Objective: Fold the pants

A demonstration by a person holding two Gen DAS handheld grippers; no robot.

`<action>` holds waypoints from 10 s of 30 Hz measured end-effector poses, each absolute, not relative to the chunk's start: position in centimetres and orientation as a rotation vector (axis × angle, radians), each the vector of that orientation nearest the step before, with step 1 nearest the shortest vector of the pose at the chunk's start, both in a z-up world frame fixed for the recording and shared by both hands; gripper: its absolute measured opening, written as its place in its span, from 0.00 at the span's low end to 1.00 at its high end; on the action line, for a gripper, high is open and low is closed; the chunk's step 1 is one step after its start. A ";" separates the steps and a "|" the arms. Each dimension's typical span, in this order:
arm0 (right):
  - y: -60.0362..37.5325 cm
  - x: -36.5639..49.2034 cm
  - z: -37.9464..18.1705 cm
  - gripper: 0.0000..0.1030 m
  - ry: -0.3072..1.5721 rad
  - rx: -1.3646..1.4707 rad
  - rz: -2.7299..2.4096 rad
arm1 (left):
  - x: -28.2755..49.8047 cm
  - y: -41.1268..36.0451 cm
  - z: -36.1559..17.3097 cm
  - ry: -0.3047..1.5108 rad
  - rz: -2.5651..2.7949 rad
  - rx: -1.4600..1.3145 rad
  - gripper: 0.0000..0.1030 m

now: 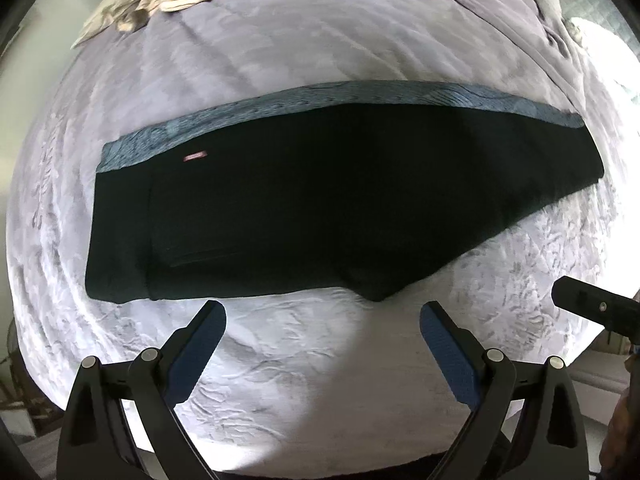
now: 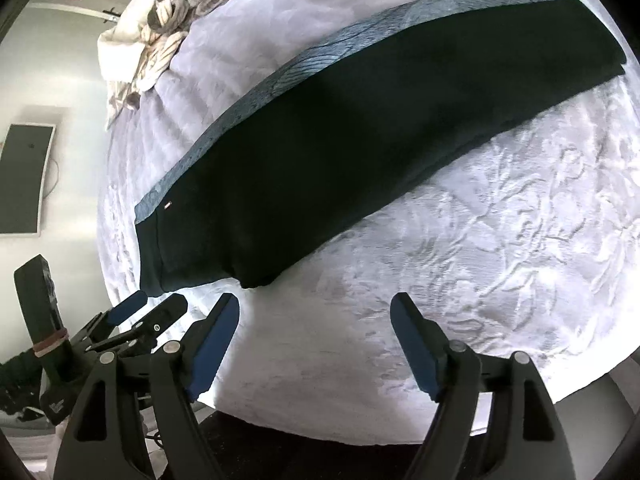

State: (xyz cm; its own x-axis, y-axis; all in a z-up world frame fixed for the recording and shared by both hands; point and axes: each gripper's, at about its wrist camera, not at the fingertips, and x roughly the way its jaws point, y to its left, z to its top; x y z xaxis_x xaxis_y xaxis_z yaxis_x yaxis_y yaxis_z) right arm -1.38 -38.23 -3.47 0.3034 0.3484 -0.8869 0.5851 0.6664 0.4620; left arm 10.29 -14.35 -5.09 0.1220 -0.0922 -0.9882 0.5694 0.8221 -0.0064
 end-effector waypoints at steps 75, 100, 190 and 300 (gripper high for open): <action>-63.1 -10.1 -8.0 0.85 1.149 1.094 -0.352 | 6.5 -41.0 -11.6 1.433 -0.555 0.633 0.95; -72.3 -11.5 -13.1 0.86 0.836 1.351 -0.444 | 9.8 -49.4 -16.0 1.282 -0.549 0.536 0.95; -47.5 3.0 -8.3 0.55 1.097 1.074 0.064 | 14.9 -32.1 -16.0 1.435 -0.746 0.288 0.23; -22.3 10.3 -5.6 1.00 1.509 0.391 -0.008 | 12.2 -2.2 -8.9 1.473 -0.312 0.230 0.93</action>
State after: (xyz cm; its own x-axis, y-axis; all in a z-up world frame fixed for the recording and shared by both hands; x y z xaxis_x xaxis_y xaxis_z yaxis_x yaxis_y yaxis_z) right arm 10.34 -22.28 -5.56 0.0741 0.2353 -0.9691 0.2451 0.9377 0.2464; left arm 12.25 -2.16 -8.90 0.0691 -0.0658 -0.9954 0.3436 0.9383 -0.0381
